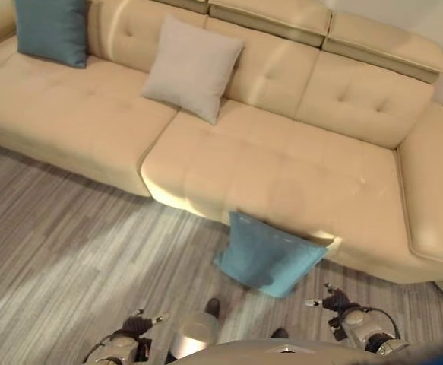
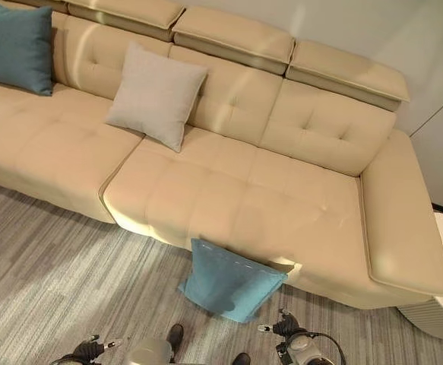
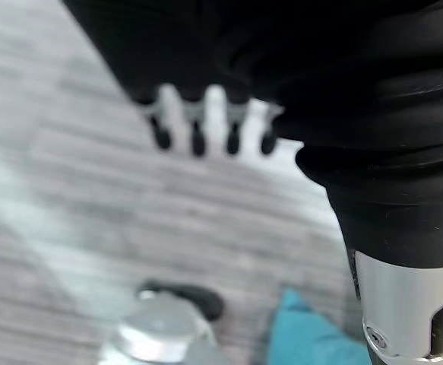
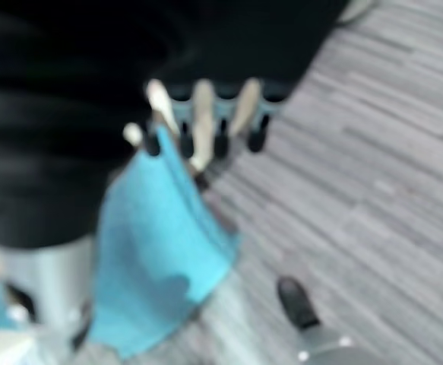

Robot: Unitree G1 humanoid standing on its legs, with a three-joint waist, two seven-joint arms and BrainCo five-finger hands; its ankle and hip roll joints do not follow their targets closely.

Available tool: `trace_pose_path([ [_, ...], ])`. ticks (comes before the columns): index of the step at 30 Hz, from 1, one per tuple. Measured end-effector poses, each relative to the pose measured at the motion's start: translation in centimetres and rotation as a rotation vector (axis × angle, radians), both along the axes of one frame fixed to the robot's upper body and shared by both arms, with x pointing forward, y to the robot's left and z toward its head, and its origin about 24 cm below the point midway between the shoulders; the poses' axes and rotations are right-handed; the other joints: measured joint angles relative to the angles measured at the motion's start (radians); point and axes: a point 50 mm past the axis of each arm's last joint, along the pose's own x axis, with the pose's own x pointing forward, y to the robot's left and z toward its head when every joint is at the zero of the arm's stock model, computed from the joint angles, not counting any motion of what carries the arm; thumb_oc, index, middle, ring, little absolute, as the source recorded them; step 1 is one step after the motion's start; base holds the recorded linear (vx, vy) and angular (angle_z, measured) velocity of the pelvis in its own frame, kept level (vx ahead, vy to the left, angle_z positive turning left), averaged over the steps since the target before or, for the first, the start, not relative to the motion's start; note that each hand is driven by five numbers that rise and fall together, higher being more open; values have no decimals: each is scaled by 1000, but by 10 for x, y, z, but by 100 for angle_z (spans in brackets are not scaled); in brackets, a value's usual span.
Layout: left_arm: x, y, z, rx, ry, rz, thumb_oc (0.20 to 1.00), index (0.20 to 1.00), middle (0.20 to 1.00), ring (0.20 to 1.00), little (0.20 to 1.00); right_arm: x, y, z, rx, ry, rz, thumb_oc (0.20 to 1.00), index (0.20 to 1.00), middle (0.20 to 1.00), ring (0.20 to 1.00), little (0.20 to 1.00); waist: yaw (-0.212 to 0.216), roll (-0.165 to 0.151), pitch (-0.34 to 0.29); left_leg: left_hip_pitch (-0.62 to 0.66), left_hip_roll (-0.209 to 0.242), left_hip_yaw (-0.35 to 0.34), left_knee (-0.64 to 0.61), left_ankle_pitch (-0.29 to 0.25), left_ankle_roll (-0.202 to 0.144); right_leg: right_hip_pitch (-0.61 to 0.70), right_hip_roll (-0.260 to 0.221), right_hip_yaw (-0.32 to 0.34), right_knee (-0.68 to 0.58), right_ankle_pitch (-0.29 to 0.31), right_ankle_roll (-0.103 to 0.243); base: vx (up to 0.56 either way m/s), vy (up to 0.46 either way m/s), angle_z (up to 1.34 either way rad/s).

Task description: Pick up all the scattered cushions and arrange them neatly on the sofa.

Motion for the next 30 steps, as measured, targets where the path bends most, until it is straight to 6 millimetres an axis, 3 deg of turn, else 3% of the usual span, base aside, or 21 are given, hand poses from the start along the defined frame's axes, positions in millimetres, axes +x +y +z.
trace_pose_path([
  [1,1,-4,-1,-11,-1,0,1000,1000,1000,1000,1000,4,-2,2,-6,-9,0,1000,1000,1000,1000,1000,-2,24,15,3,19,-15,-5,8,21,-25,12,15,39,-8,7,229,-14,3],
  [3,1,-10,-3,-27,2,7,1000,1000,1000,1000,1000,6,-3,3,-8,-14,-1,1000,1000,1000,1000,1000,-27,50,27,0,46,-61,-20,20,1,-31,65,48,-34,7,44,189,-18,53],
  [4,6,-10,-2,-25,-10,3,1000,1000,1000,1000,1000,-2,-2,0,-6,9,-6,1000,1000,1000,1000,1000,-36,36,23,-1,32,-89,-26,30,-17,-11,69,70,-101,19,45,172,-25,106],
  [5,7,-12,-3,-29,-13,2,1000,1000,1000,1000,1000,-8,-3,-3,-7,26,-11,1000,1000,1000,1000,1000,-49,36,16,1,29,-114,-35,36,-31,19,77,67,-138,63,-8,172,-26,90],
  [9,-1,-17,-6,-45,2,2,1000,1000,1000,1000,1000,-7,-9,-1,-19,11,-19,1000,1000,1000,1000,1000,-28,59,-4,-11,64,-146,-48,45,-80,40,126,17,-161,56,-39,112,-33,39],
  [11,11,-19,-4,-47,-30,-13,1000,1000,1000,1000,1000,-4,-16,2,-32,-8,-45,1000,1000,1000,1000,1000,-40,57,-4,-56,69,-177,-28,65,-110,40,128,-39,-161,39,-61,15,-4,94],
  [13,21,-20,-1,-49,-66,-23,1000,1000,1000,1000,1000,7,-17,7,-43,-37,-44,1000,1000,1000,1000,1000,-30,48,3,-104,67,-162,28,65,-121,25,133,-54,-161,31,-74,-31,35,35],
  [15,30,-21,1,-49,-86,-28,1000,1000,1000,1000,1000,26,-15,14,-35,-90,-43,1000,1000,1000,1000,1000,-20,43,16,-150,61,-112,115,60,-128,23,131,-52,-161,31,-77,7,80,-2],
  [17,36,-21,3,-49,-108,-34,1000,1000,1000,1000,1000,38,-13,19,-28,-128,-39,1000,1000,1000,1000,1000,-22,35,27,-181,71,-38,159,50,-144,25,129,-48,-161,27,-108,78,179,-1],
  [19,38,-22,4,-51,-115,-37,1000,1000,1000,1000,1000,33,-13,17,-29,-115,-36,1000,1000,1000,1000,1000,-35,33,31,-175,94,21,113,37,-140,29,131,-41,-161,16,-115,74,271,-7],
  [21,27,-23,0,-56,-85,-28,1000,1000,1000,1000,1000,27,-14,15,-26,-101,-54,1000,1000,1000,1000,1000,-44,41,36,-127,115,19,6,51,-124,30,131,-3,-150,25,-98,36,218,-50],
  [22,18,-23,-3,-57,-54,-19,1000,1000,1000,1000,1000,21,-15,12,-28,-84,-56,1000,1000,1000,1000,1000,-57,40,42,-92,107,38,-24,90,-85,35,118,13,-139,32,-82,23,167,-50],
  [25,19,-17,0,-41,-61,-23,1000,1000,1000,1000,1000,-1,-14,3,-21,-24,-68,1000,1000,1000,1000,1000,-79,9,37,-69,51,74,-35,83,-61,27,59,41,-121,40,-46,20,176,-23],
  [30,33,0,9,5,-100,-31,1000,1000,1000,1000,1000,6,2,3,23,-55,-54,1000,1000,1000,1000,1000,-66,8,38,-55,22,132,-30,61,-51,4,16,77,-111,58,-19,-42,66,-30],
])
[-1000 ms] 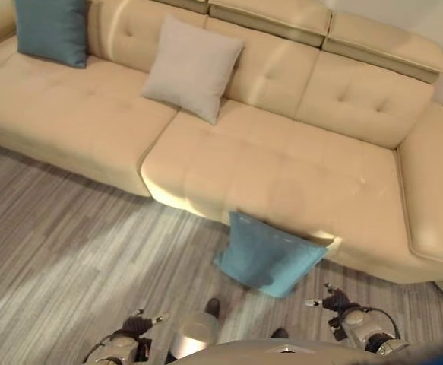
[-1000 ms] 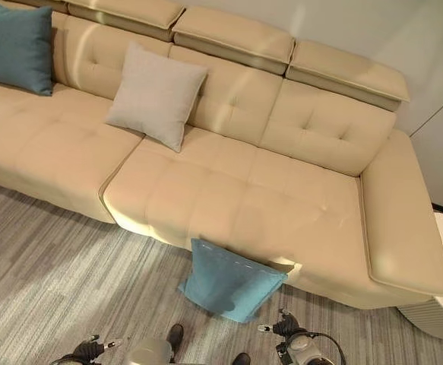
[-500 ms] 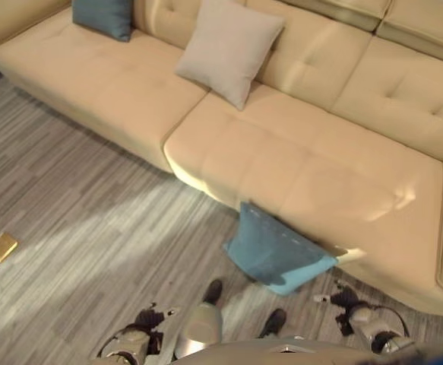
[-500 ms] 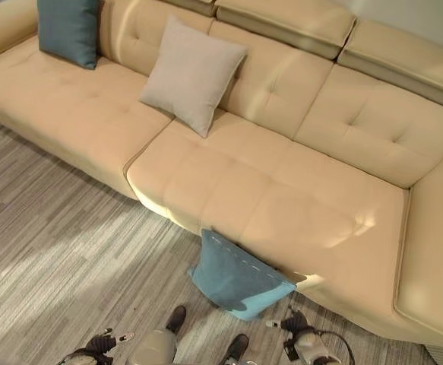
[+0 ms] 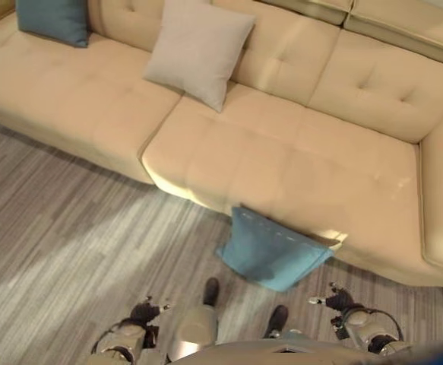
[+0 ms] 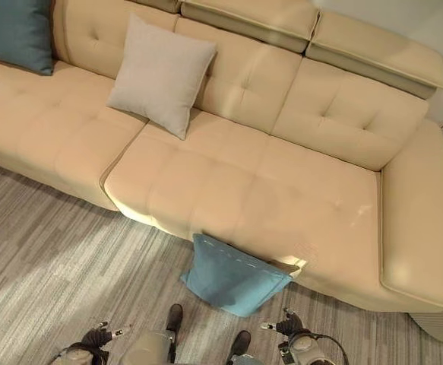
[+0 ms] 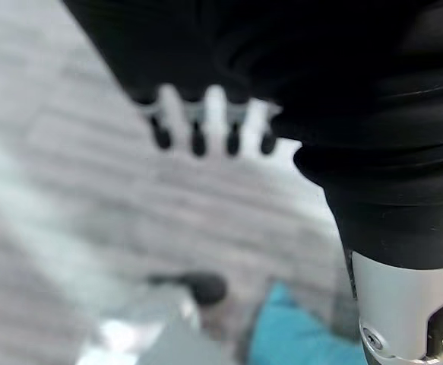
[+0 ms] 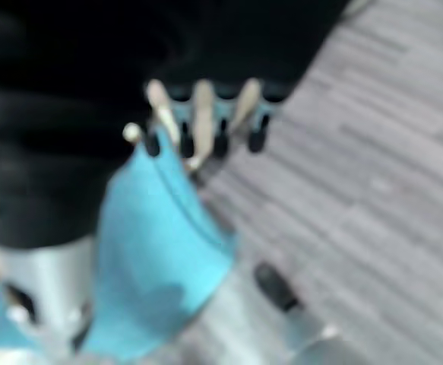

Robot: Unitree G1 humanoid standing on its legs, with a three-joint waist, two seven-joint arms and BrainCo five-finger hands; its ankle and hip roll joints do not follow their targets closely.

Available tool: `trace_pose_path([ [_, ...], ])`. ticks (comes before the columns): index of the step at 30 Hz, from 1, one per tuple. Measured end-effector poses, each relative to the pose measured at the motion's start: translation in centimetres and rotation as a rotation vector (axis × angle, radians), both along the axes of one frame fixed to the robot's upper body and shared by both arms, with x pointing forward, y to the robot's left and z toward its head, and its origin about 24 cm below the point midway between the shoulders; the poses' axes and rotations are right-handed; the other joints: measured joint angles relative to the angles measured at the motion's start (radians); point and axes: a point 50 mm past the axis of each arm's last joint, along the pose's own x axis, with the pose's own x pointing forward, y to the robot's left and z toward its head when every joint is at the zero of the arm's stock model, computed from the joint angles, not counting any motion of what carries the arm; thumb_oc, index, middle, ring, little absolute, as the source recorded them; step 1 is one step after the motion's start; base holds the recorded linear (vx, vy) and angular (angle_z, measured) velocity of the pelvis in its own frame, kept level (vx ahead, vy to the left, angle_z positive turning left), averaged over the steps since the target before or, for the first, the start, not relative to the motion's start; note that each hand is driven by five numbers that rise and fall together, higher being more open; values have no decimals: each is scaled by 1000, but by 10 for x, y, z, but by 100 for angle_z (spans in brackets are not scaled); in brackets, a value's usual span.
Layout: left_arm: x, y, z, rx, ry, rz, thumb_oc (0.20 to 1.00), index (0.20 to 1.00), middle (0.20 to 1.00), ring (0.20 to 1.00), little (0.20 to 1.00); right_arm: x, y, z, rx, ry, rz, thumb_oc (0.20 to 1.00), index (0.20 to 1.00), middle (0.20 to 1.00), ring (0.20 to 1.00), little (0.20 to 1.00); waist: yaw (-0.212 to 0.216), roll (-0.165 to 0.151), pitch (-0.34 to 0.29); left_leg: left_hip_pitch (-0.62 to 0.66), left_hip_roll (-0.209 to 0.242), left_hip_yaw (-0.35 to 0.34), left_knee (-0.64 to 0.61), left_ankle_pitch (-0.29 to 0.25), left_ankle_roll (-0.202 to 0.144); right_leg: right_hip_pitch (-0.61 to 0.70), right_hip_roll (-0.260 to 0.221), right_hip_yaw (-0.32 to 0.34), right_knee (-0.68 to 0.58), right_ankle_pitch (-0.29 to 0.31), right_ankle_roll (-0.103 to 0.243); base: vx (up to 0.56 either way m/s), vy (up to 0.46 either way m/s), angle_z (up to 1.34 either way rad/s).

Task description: Pick up all the scattered cushions and arrange them neatly on the sofa.

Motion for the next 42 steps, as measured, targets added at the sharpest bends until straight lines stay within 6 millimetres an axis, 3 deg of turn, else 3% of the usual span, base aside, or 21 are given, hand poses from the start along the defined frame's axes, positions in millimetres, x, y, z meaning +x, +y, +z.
trace_pose_path([
  [4,14,0,6,13,-67,-8,1000,1000,1000,1000,1000,22,-1,11,-17,-83,5,1000,1000,1000,1000,1000,14,14,20,-50,8,20,68,-30,-1,-52,-1,34,28,0,0,-131,40,-23],
  [7,45,-5,17,-8,-186,6,1000,1000,1000,1000,1000,48,-7,25,-58,-170,1,1000,1000,1000,1000,1000,7,36,76,-151,22,25,154,-47,2,-135,2,48,62,1,-2,-150,32,-10],
  [8,67,-9,27,3,-257,-9,1000,1000,1000,1000,1000,67,-11,38,-84,-235,-6,1000,1000,1000,1000,1000,6,53,127,-221,34,25,199,-53,8,-194,5,50,87,3,-11,-129,47,-8],
  [11,113,-15,54,3,-443,13,1000,1000,1000,1000,1000,105,-13,67,-105,-386,-47,1000,1000,1000,1000,1000,-23,61,201,-329,48,48,263,-60,5,-306,1,71,120,12,-20,-137,40,-25],
  [12,121,-15,60,4,-477,28,1000,1000,1000,1000,1000,118,-15,78,-110,-436,-61,1000,1000,1000,1000,1000,-24,72,219,-367,58,55,282,-64,8,-328,5,71,112,15,-17,-86,20,-40],
  [14,143,-15,78,11,-559,42,1000,1000,1000,1000,1000,138,-12,97,-118,-521,-74,1000,1000,1000,1000,1000,-54,60,256,-407,60,86,303,-55,28,-373,-5,72,98,65,-23,-111,36,-36],
  [17,179,-20,114,20,-726,12,1000,1000,1000,1000,1000,160,-10,124,-125,-641,-84,1000,1000,1000,1000,1000,-89,57,279,-491,77,113,349,-73,40,-441,-2,79,82,99,-32,-80,48,-29],
  [20,202,-26,141,26,-837,19,1000,1000,1000,1000,1000,182,-13,156,-144,-772,-138,1000,1000,1000,1000,1000,-131,52,306,-547,85,151,361,-79,51,-512,0,106,74,127,-39,-13,43,-34],
  [27,231,-41,180,2,-992,32,1000,1000,1000,1000,1000,212,-15,219,-144,-1019,-223,1000,1000,1000,1000,1000,-187,64,325,-663,101,165,386,-84,59,-665,19,172,87,158,-49,5,59,-27],
  [32,243,-54,199,-46,-1063,27,1000,1000,1000,1000,1000,221,-11,234,-118,-1057,-233,1000,1000,1000,1000,1000,-186,72,328,-742,119,160,423,-96,57,-748,35,197,100,163,-54,25,7,-16],
  [35,258,-62,226,-43,-1131,-11,1000,1000,1000,1000,1000,233,-14,270,-69,-1164,-280,1000,1000,1000,1000,1000,-188,80,332,-874,129,152,468,-95,58,-881,35,204,146,161,-62,18,29,-1],
  [38,267,-59,249,-35,-1192,2,1000,1000,1000,1000,1000,239,-3,293,-8,-1251,-280,1000,1000,1000,1000,1000,-197,82,344,-960,131,151,495,-94,59,-974,31,206,187,158,-62,34,39,0],
  [42,269,-50,263,-11,-1238,49,1000,1000,1000,1000,1000,239,7,309,29,-1330,-259,1000,1000,1000,1000,1000,-209,77,345,-1051,137,143,521,-94,60,-1079,28,209,249,133,-74,45,25,0],
])
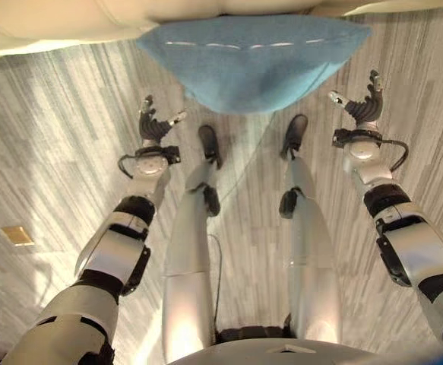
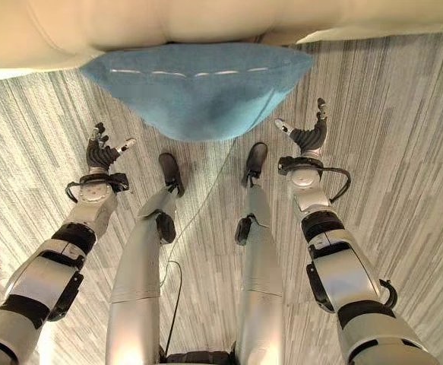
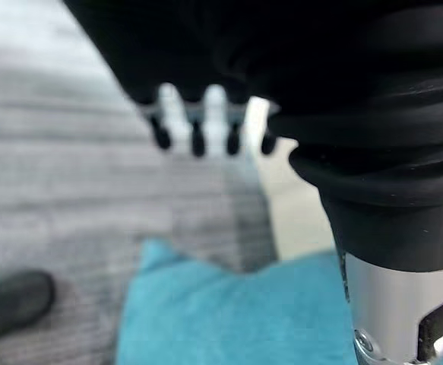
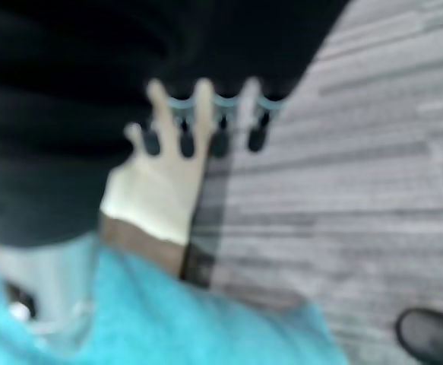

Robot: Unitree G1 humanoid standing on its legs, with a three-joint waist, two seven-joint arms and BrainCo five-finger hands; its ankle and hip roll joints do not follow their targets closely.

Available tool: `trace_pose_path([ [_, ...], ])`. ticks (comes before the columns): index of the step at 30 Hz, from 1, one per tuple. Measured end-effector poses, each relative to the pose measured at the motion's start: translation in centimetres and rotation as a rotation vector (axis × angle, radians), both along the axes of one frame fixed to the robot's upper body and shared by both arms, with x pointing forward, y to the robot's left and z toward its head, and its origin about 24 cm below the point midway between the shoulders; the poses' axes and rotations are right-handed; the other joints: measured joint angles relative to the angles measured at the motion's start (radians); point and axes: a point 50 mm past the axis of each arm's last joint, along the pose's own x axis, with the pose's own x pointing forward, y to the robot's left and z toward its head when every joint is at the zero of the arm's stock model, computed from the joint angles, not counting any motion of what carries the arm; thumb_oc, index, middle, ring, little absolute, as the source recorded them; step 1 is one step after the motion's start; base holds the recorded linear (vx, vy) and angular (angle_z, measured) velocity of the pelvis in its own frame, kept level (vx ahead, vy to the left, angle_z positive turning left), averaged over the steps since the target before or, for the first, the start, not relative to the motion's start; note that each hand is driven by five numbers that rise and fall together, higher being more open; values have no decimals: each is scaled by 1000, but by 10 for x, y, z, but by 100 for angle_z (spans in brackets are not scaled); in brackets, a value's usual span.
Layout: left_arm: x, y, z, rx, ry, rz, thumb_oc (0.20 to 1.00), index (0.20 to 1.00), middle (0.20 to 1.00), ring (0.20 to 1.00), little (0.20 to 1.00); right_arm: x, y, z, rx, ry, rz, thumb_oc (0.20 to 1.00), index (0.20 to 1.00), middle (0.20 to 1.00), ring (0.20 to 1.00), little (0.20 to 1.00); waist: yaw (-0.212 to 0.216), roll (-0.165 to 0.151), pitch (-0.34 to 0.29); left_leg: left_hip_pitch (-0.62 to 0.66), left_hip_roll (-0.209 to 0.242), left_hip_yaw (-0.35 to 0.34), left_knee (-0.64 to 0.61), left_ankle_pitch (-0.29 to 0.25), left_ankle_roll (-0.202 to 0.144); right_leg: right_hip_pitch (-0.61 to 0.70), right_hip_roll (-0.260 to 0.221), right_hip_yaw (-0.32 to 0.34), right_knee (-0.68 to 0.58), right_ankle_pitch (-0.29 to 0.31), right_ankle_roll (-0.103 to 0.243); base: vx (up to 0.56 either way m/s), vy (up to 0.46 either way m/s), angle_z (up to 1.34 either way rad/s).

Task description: Pick up all the scattered cushions and arrange them neatly on the sofa.

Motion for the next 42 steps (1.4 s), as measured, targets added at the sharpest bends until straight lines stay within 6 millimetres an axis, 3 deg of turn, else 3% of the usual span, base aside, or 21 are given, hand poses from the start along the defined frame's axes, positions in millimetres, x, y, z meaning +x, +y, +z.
trace_pose_path([
  [3,1,3,9,-11,-39,2,1000,1000,1000,1000,1000,-2,1,10,-1,-56,9,1000,1000,1000,1000,1000,-27,-5,-2,-31,-2,-9,1,0,-2,-48,-3,1,43,-30,-1,70,92,4],
  [4,5,19,45,-14,-136,36,1000,1000,1000,1000,1000,-3,4,34,22,-164,23,1000,1000,1000,1000,1000,-54,-28,-23,-107,-2,-10,7,6,-4,-130,-4,1,50,-26,-5,40,91,0],
  [6,11,16,92,-20,-270,15,1000,1000,1000,1000,1000,-4,0,46,24,-204,14,1000,1000,1000,1000,1000,-58,-32,-21,-150,2,-9,23,8,-2,-174,-1,10,55,-3,-9,30,75,-10],
  [12,13,10,132,27,-365,-5,1000,1000,1000,1000,1000,-6,-13,64,-22,-247,28,1000,1000,1000,1000,1000,-59,-34,-36,-196,-4,-40,50,0,-10,-221,3,28,72,-10,-9,21,45,-4],
  [16,10,-3,150,22,-441,-50,1000,1000,1000,1000,1000,-6,-3,77,-37,-281,146,1000,1000,1000,1000,1000,-56,-35,-37,-249,-2,-43,63,1,-11,-266,4,25,72,2,-9,5,4,-1],
  [21,10,-9,151,26,-448,-74,1000,1000,1000,1000,1000,-3,12,75,-78,-244,241,1000,1000,1000,1000,1000,-49,-37,-39,-254,-3,-44,61,1,-11,-269,1,23,70,8,-7,0,0,0],
  [25,11,-17,154,42,-453,-99,1000,1000,1000,1000,1000,5,35,83,-202,-206,333,1000,1000,1000,1000,1000,-44,-37,-41,-254,-5,-43,48,5,-13,-274,2,23,64,8,-7,0,0,0],
  [29,13,-35,163,49,-475,-146,1000,1000,1000,1000,1000,10,48,117,-282,-243,315,1000,1000,1000,1000,1000,-11,-37,-43,-256,-7,-43,25,14,-19,-285,2,21,63,7,-8,6,1,2],
  [35,12,-70,189,-21,-549,-208,1000,1000,1000,1000,1000,17,72,138,-216,-247,237,1000,1000,1000,1000,1000,36,-34,-43,-241,-18,-65,-78,85,-49,-297,3,-3,45,8,-19,4,-13,10],
  [36,12,-71,188,-45,-551,-204,680,680,680,680,680,17,77,136,-185,-251,245,363,363,363,363,363,35,-34,-43,-235,-17,-66,-94,95,-52,-298,6,-4,45,9,-21,-28,-1,7],
  [37,10,-74,189,-94,-564,-224,200,200,200,200,200,14,79,137,-170,-267,263,200,200,200,200,200,35,-34,-43,-228,-18,-67,-111,107,-56,-300,8,-5,45,13,-32,-33,12,8],
  [42,9,-68,162,-175,-520,-201,200,200,200,200,200,9,74,115,-90,-257,294,200,200,200,200,200,37,-21,-49,-150,-23,-67,-179,149,-66,-252,10,-7,38,17,-46,-59,31,7],
])
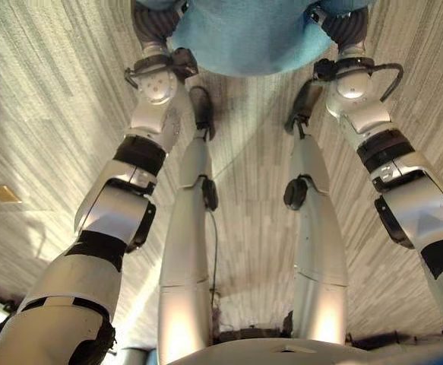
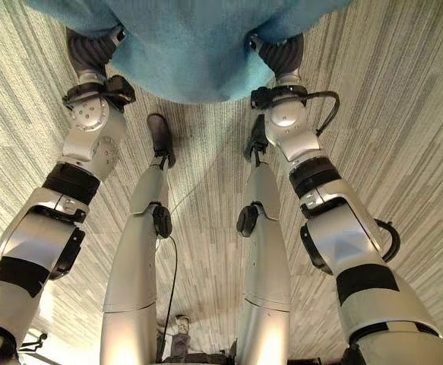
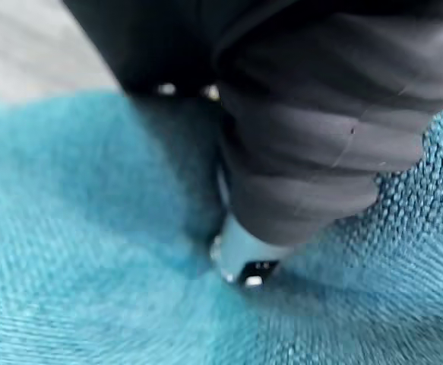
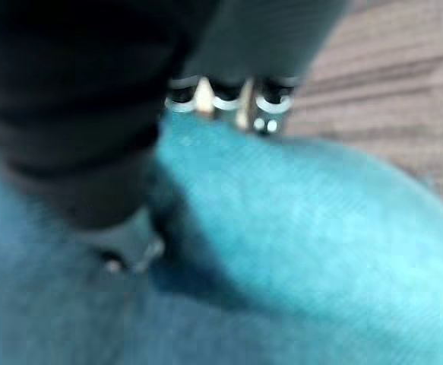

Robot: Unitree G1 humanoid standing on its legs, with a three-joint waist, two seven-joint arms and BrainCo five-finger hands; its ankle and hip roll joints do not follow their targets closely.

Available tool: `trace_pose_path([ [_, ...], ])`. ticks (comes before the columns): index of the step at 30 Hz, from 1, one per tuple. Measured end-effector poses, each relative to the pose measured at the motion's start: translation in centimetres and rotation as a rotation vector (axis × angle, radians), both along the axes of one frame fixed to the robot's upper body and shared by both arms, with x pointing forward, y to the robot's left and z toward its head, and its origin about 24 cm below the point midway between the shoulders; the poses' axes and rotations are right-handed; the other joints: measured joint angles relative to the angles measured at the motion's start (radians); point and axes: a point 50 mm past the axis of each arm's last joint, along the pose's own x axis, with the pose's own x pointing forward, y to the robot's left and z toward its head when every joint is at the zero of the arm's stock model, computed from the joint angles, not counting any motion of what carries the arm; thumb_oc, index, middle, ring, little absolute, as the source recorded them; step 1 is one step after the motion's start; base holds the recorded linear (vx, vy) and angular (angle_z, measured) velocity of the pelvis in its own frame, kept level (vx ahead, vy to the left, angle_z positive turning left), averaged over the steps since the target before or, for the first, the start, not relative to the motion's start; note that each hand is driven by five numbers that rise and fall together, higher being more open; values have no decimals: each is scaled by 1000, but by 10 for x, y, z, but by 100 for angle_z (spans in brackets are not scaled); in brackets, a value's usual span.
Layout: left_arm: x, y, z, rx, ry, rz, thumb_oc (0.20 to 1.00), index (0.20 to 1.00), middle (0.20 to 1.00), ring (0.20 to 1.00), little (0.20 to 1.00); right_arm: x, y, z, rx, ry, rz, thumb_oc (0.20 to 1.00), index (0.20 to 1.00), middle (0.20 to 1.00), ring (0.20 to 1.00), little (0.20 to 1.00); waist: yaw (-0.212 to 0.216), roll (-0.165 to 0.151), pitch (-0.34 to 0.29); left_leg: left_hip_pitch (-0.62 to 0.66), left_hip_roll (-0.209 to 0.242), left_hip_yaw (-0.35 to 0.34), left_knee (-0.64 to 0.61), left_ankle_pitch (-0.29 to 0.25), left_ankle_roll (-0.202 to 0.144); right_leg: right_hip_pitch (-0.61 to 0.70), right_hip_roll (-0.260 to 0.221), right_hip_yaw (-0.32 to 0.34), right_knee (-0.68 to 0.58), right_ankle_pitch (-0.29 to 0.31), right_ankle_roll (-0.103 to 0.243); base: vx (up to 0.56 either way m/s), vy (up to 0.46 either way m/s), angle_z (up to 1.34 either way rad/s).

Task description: Pick up all the scattered cushions and arrange them neatly on the sofa.

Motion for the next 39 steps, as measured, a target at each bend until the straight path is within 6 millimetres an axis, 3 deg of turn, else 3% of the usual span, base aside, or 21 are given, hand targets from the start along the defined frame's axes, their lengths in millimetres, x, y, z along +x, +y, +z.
trace_pose_path([
  [1,-3,4,2,-20,-19,0,200,200,200,200,200,-2,1,3,-12,-11,22,200,200,200,200,200,-3,16,45,70,0,1,-20,14,3,77,0,-11,-22,17,-14,-126,25,5],
  [2,-3,8,-14,-25,19,8,200,200,200,200,200,-1,0,-10,-18,30,26,200,200,200,200,200,-3,16,47,133,-3,-1,-47,19,0,145,3,-15,-60,25,-12,-92,10,6],
  [3,-14,10,-76,-78,131,-12,200,200,200,200,200,-9,0,-68,-31,142,63,200,200,200,200,200,-8,28,-136,105,-13,-11,-73,8,-9,113,0,-15,-66,7,21,-137,-10,6],
  [4,-22,5,-92,-106,146,-36,200,200,200,200,200,-15,3,-84,-9,160,89,200,200,200,200,200,-5,34,-158,131,-14,-21,-69,14,-2,143,-1,-22,-61,-2,24,-157,-61,10],
  [5,-25,5,-93,-125,135,-43,200,200,200,200,200,-15,4,-81,3,151,89,200,200,200,200,200,-2,35,-160,139,-21,-20,-80,19,0,143,-7,-22,-50,-7,30,-188,-88,16],
  [6,-35,5,-98,-139,110,-52,200,200,200,200,200,-20,2,-79,17,137,98,200,200,200,200,200,6,38,-136,201,-31,-22,-141,50,-2,182,-12,-35,-48,-7,29,-117,-87,25],
  [7,-43,8,-115,-176,146,-42,200,200,200,200,200,-25,3,-83,20,135,112,200,200,200,200,200,21,42,3,437,-30,-45,-230,75,-22,402,-13,-71,-73,-29,19,-34,-64,26],
  [8,-59,14,-155,-163,237,-18,200,200,200,200,200,-38,10,-115,9,180,145,200,200,200,200,200,30,43,-145,454,-31,-58,-263,74,-29,404,-12,-75,-66,-56,37,13,-51,18],
  [11,-67,22,-157,-120,223,-15,200,200,200,200,200,-44,16,-120,14,176,183,200,200,200,200,200,33,52,-176,632,-37,-54,-284,56,-48,577,-24,-94,-67,-88,56,5,-49,8],
  [13,-72,22,-167,-95,247,-27,200,200,200,200,200,-50,11,-141,16,233,177,200,200,200,200,200,49,57,-178,742,-41,-57,-299,59,-45,685,-27,-102,-71,-93,57,43,-28,4],
  [16,-96,26,-210,-95,370,-49,200,200,200,200,200,-70,7,-188,2,368,201,200,200,200,200,200,49,88,-220,931,-38,-77,-343,30,-56,888,-16,-121,-132,-110,67,201,-47,5],
  [17,-112,26,-234,-111,447,-50,200,200,200,200,200,-82,8,-208,16,431,216,200,200,200,200,200,49,99,-234,1021,-33,-79,-377,29,-57,995,-4,-129,-194,-98,80,213,-71,-3],
  [19,-139,23,-268,-141,567,-53,200,200,200,200,200,-102,6,-240,28,533,217,200,200,200,200,200,51,102,-347,1071,-28,-80,-418,27,-57,1068,15,-143,-281,-74,84,228,-81,3],
  [22,-154,24,-285,-144,638,-62,200,200,200,200,200,-113,-3,-255,7,586,207,200,200,200,200,200,51,107,-357,1125,-24,-88,-441,27,-57,1144,29,-157,-337,-52,80,167,-92,9],
  [26,-163,17,-298,-124,706,-131,200,200,200,200,200,-123,-18,-268,-2,638,172,200,200,200,200,200,52,116,-367,1149,-5,-137,-436,28,-57,1197,57,-192,-337,-74,78,168,-138,28],
  [29,-161,9,-301,-105,727,-175,200,200,200,200,200,-129,-30,-275,16,662,129,200,200,200,200,200,72,116,-366,1124,20,-218,-331,12,-83,1278,84,-282,-341,-118,57,112,-87,78],
  [30,-160,11,-300,-100,725,-169,200,200,200,200,200,-126,-27,-271,19,649,136,200,200,200,200,200,81,115,-366,1117,31,-219,-312,11,-85,1282,96,-284,-342,-125,47,136,67,29],
  [33,-160,12,-300,-89,726,-170,200,200,200,200,200,-125,-26,-269,22,640,139,200,200,200,200,200,69,114,-364,1107,12,-191,-313,-18,-95,1283,92,-277,-336,-128,41,91,115,-4],
  [34,-160,12,-299,-79,724,-173,200,200,200,200,200,-125,-26,-270,24,642,139,200,200,200,200,200,70,116,-366,1121,-4,-190,-337,-25,-81,1267,90,-257,-326,-123,40,64,168,-37],
  [37,-156,15,-297,-60,726,-171,200,200,200,200,200,-126,-25,-271,34,645,139,200,200,200,200,200,71,82,-349,1127,-48,-173,-337,-20,-48,1219,58,-190,-307,-96,58,162,226,-56],
  [39,-165,20,-305,-71,766,-151,200,200,200,200,200,-129,-22,-277,35,678,154,200,200,200,200,200,74,73,-344,1187,-63,-130,-348,-36,-16,1252,35,-151,-309,-89,68,145,195,-47],
])
